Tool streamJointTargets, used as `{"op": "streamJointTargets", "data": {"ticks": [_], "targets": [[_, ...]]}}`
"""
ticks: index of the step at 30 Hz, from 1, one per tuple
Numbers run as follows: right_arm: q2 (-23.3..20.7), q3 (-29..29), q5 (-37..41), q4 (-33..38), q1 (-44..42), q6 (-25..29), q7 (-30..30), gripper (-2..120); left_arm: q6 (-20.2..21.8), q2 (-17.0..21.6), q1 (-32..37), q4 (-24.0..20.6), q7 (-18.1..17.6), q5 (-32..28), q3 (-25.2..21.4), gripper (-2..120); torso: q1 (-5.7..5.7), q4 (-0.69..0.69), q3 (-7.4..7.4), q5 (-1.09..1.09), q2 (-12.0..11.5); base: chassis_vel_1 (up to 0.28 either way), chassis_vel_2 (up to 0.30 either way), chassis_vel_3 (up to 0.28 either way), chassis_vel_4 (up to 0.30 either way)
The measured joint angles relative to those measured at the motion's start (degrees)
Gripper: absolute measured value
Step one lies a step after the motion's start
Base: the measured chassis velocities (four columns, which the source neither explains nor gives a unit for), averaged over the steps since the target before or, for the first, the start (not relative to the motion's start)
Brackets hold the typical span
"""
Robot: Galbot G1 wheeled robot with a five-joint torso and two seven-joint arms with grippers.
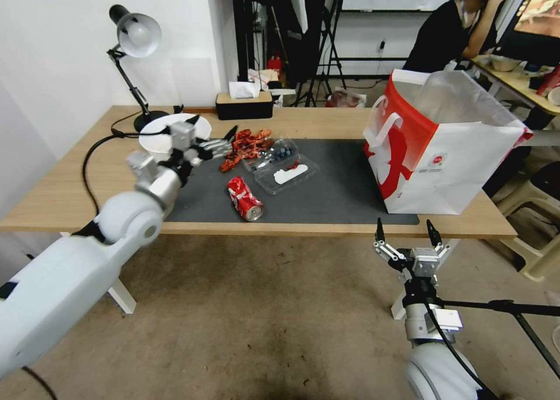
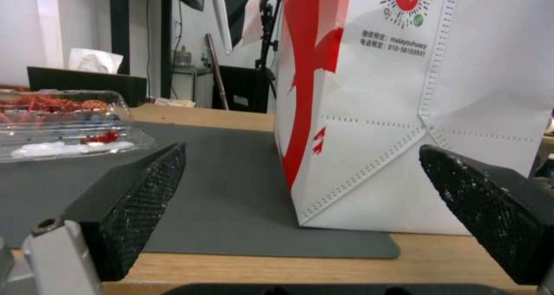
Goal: Pick up the trash from the table and place it into the takeout bag.
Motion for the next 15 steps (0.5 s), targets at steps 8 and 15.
{"op": "streamJointTargets", "data": {"ticks": [8, 15], "targets": [[0.29, -0.06, 0.0, -0.07, -0.23, 0.05, -0.03, 100, -0.13, -2.47, 13.64, -4.85, -2.14, 4.37, -9.15, 100, 0.0, 0.0, 0.01, 0.02, 0.0, 0.0, 0.0, 0.0, 0.0], [0.61, 0.55, -0.03, 0.39, -1.31, 0.21, 0.05, 100, -0.1, -6.73, 23.88, -7.43, -2.08, 8.02, -13.37, 100, 0.0, -0.04, 0.01, 0.02, 0.0, 0.0, 0.0, 0.0, 0.0]]}}
